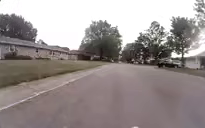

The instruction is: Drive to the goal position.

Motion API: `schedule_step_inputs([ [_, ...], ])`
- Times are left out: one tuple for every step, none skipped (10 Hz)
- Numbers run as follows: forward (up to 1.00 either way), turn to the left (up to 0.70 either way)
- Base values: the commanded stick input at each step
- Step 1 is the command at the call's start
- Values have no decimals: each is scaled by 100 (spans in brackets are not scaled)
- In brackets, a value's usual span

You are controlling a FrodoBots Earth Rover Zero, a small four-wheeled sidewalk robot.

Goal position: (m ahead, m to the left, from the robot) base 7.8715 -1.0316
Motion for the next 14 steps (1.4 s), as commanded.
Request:
schedule_step_inputs([
  [70,0],
  [70,0],
  [70,0],
  [70,0],
  [70,0],
  [70,0],
  [70,0],
  [70,0],
  [70,-17],
  [70,-35],
  [70,-35],
  [70,-35],
  [70,-21],
  [70,0],
])
